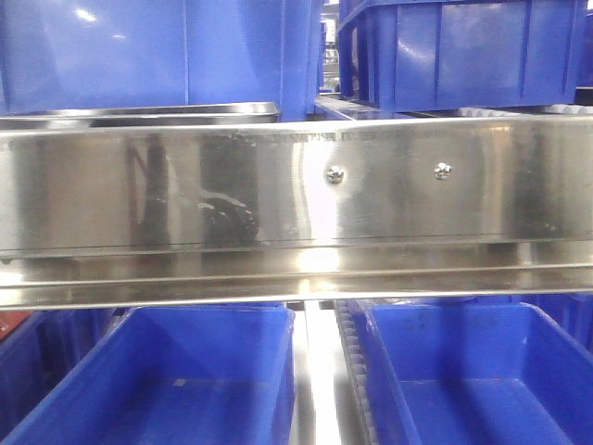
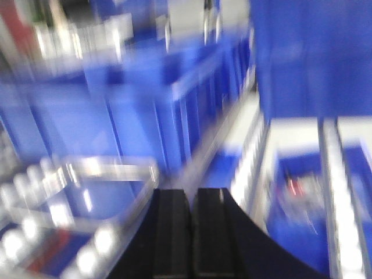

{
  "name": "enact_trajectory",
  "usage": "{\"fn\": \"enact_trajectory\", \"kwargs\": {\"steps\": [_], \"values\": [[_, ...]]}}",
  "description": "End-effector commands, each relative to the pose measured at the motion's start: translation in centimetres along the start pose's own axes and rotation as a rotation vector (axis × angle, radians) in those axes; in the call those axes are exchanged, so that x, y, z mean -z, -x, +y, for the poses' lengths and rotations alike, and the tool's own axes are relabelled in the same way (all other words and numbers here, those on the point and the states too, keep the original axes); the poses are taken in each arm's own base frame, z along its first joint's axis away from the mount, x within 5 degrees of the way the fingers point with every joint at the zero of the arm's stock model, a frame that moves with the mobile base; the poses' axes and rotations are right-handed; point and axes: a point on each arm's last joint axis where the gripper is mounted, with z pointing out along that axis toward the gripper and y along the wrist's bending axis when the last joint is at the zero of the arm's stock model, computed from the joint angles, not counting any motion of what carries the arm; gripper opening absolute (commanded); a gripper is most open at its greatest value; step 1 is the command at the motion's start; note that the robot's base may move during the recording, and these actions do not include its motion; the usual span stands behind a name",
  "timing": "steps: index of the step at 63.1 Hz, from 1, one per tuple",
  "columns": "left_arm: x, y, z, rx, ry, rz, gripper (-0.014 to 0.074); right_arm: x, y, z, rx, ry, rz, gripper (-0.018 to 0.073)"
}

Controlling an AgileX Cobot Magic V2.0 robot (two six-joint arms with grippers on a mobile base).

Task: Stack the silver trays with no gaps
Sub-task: 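Reach both grippers down to the rims of the silver tray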

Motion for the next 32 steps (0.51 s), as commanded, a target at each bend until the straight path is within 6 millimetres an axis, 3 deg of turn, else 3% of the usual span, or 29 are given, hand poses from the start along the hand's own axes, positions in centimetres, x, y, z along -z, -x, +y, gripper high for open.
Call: {"fn": "enact_trajectory", "kwargs": {"steps": [1,17,32], "values": [[-1.9,0.3,-0.1,-0.007,-0.009,0.055,0.0011,-2.2,0.8,0.2,0.030,0.006,0.050,-0.0078],[-7.5,-0.4,-0.9,0.041,-0.114,0.247,0.0011,-8.9,1.8,1.6,0.031,0.051,0.208,-0.0078],[-11.0,-0.9,-1.0,0.070,-0.145,0.326,0.0011,-15.7,1.1,4.8,0.058,0.138,0.344,-0.0076]]}}
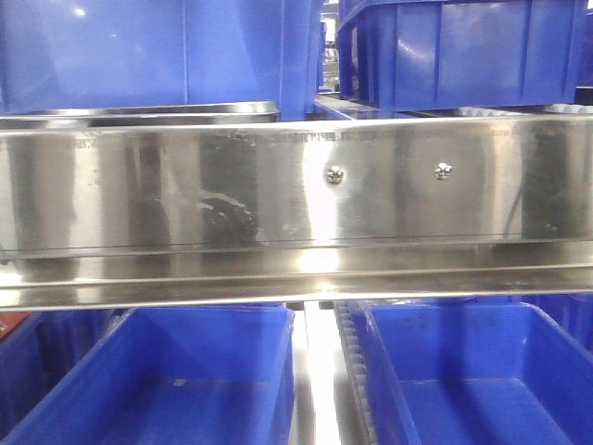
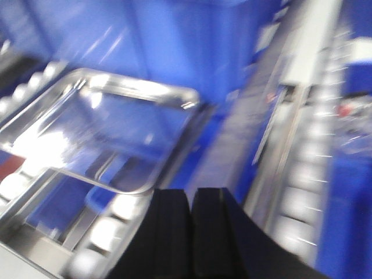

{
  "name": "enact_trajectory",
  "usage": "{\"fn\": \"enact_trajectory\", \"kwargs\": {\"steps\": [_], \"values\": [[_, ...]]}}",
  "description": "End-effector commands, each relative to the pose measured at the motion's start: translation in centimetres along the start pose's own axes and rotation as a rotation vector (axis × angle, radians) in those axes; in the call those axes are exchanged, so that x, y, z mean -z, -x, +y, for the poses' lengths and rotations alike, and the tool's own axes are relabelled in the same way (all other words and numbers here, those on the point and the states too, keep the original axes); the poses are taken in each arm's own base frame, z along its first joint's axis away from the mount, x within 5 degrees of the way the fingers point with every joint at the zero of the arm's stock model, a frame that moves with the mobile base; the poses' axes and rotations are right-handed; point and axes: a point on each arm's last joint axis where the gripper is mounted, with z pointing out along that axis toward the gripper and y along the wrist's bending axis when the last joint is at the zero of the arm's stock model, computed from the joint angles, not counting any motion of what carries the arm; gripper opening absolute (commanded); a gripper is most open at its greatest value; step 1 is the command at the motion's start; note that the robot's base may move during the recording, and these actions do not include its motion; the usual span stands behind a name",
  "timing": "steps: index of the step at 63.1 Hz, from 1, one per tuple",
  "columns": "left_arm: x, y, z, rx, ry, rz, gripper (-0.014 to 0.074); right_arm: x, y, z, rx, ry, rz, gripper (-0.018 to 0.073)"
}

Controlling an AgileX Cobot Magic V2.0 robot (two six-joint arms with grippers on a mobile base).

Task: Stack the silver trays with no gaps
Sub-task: 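Reach both grippers down to the rims of the silver tray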

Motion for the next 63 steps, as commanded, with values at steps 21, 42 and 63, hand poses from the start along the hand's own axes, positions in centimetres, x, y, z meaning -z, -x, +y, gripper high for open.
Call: {"fn": "enact_trajectory", "kwargs": {"steps": [21,42,63], "values": [[-3.4,1.0,0.8,0.034,0.007,0.040,0.0024,-9.5,3.4,2.2,-0.123,0.067,0.123,0.0259],[-6.2,3.1,1.1,0.043,0.012,0.090,0.0406,-13.0,2.9,3.1,-0.121,0.075,0.223,0.0309],[-8.0,4.9,1.2,0.041,0.009,0.159,0.0402,-15.3,1.0,2.1,-0.086,-0.068,0.335,0.0309]]}}
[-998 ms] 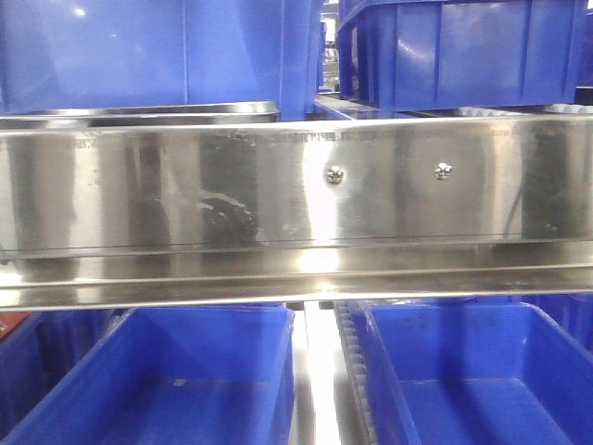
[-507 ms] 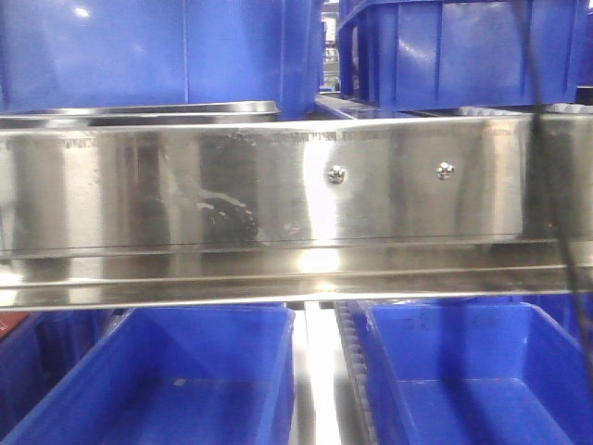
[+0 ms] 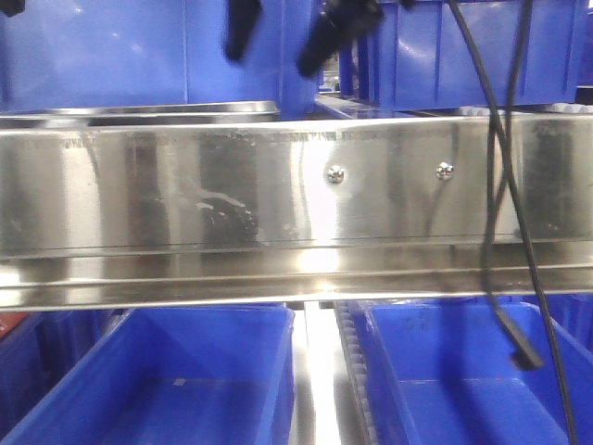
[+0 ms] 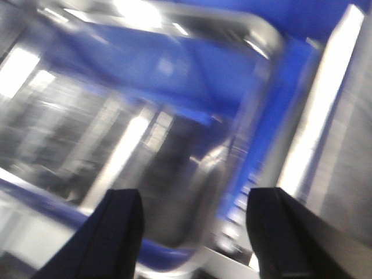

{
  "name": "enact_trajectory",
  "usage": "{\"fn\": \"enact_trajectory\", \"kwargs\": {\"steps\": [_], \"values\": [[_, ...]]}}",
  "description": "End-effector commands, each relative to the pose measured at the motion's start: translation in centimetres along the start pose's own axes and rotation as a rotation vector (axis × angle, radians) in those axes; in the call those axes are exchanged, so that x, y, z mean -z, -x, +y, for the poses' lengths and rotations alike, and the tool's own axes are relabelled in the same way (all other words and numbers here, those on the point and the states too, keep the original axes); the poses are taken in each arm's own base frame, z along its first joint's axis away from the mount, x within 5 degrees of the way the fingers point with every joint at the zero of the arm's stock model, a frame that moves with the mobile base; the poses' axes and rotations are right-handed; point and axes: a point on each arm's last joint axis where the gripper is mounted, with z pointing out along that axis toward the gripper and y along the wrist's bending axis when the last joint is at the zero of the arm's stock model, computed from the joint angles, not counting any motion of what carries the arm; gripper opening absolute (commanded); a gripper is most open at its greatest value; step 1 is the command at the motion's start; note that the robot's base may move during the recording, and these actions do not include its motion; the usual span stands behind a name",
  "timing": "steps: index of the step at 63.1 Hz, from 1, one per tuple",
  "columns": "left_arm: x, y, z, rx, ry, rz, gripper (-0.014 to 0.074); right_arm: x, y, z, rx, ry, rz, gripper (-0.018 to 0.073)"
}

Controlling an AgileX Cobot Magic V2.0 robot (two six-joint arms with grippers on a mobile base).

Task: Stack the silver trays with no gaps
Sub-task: 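Reach both grippers down to the rims of the silver tray, then close both grippers on opposite rims of the silver tray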

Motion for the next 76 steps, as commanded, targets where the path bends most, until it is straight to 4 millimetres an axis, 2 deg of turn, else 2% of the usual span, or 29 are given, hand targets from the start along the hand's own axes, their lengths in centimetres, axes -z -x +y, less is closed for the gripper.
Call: {"fn": "enact_trajectory", "kwargs": {"steps": [1,15,30,41,63,76], "values": [[-0.2,0.5,-0.1,-0.001,-0.002,0.017,0.0402,0.4,0.4,-0.1,0.013,-0.039,-0.027,0.0309],[-2.0,0.8,0.7,0.006,0.040,0.084,0.0402,0.4,1.4,-0.1,0.016,-0.075,-0.053,0.0309],[-4.1,0.9,1.3,0.024,0.050,0.137,0.0402,-1.9,2.5,0.0,0.009,-0.110,0.049,0.0309],[-5.2,0.8,1.8,0.008,0.078,0.155,0.0402,-2.8,3.4,0.4,0.010,-0.111,0.056,0.0309],[-7.1,1.0,2.5,0.012,0.094,0.142,0.0402,-5.2,2.7,0.2,0.012,-0.129,0.114,0.0309],[-7.9,1.0,2.8,0.016,0.100,0.140,0.0402,-5.4,2.8,0.2,0.012,-0.125,0.102,0.0309]]}}
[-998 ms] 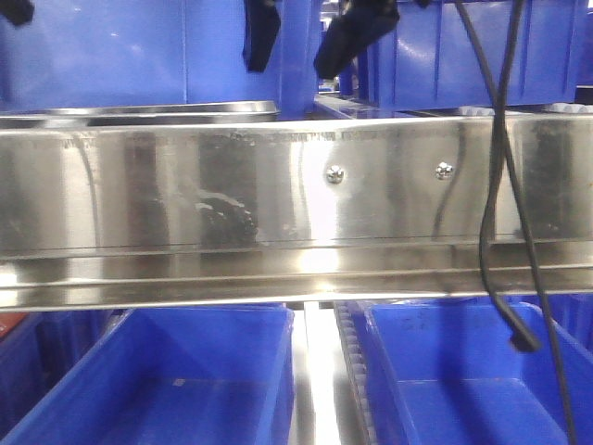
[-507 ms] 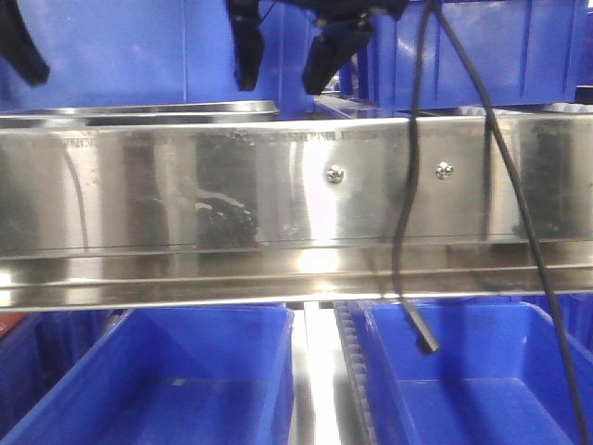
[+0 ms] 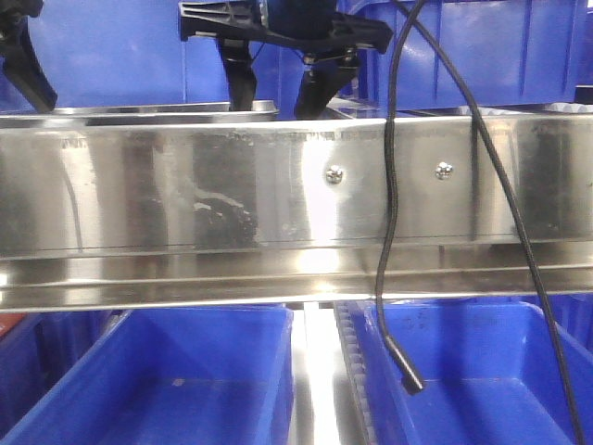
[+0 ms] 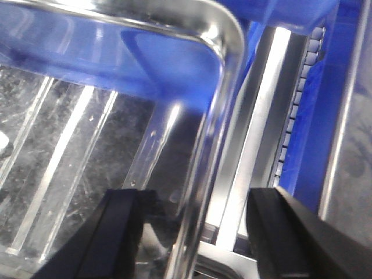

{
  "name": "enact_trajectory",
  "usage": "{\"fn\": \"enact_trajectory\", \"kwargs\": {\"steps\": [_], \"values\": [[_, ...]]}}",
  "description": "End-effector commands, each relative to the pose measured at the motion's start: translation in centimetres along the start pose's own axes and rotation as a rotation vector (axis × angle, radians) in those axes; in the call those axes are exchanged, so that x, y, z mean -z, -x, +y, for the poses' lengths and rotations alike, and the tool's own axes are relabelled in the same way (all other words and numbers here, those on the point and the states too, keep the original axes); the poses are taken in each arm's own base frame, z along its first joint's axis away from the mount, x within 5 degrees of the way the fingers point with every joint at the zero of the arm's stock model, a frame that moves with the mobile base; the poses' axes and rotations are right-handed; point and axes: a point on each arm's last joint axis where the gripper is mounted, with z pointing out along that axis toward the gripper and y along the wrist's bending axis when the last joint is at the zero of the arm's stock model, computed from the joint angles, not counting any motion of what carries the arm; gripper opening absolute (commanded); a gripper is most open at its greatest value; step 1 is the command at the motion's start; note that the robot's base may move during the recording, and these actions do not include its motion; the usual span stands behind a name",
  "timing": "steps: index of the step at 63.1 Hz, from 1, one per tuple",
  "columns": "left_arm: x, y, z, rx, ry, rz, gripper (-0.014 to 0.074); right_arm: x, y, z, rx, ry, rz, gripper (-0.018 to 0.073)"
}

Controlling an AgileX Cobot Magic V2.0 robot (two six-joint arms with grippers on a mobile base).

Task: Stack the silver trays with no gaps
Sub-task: 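Close both grippers on opposite rims of the silver tray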

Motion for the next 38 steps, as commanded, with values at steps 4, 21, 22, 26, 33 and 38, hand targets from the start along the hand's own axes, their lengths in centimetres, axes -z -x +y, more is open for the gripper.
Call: {"fn": "enact_trajectory", "kwargs": {"steps": [4,21,22,26,33,38], "values": [[-0.6,0.4,0.1,0.013,0.000,-0.013,0.0402,0.3,0.4,0.1,0.009,-0.001,-0.035,0.0309],[-1.1,1.1,-0.2,0.019,-0.015,-0.005,0.0375,-0.2,0.5,0.1,-0.007,0.001,-0.043,0.0309],[-1.1,1.1,-0.3,0.017,-0.016,-0.005,0.0357,-0.3,0.5,0.1,-0.007,0.000,-0.041,0.0309],[-0.9,1.3,-0.5,0.010,-0.021,-0.008,0.0301,-0.3,0.4,0.1,-0.007,-0.001,-0.036,0.0307],[-1.0,1.2,-1.0,-0.003,-0.028,-0.007,0.0173,-0.3,0.4,0.1,-0.017,-0.001,-0.036,0.0307],[-1.2,1.1,-1.4,-0.017,-0.031,0.001,0.0129,-0.3,0.4,0.1,-0.022,-0.001,-0.036,0.0298]]}}
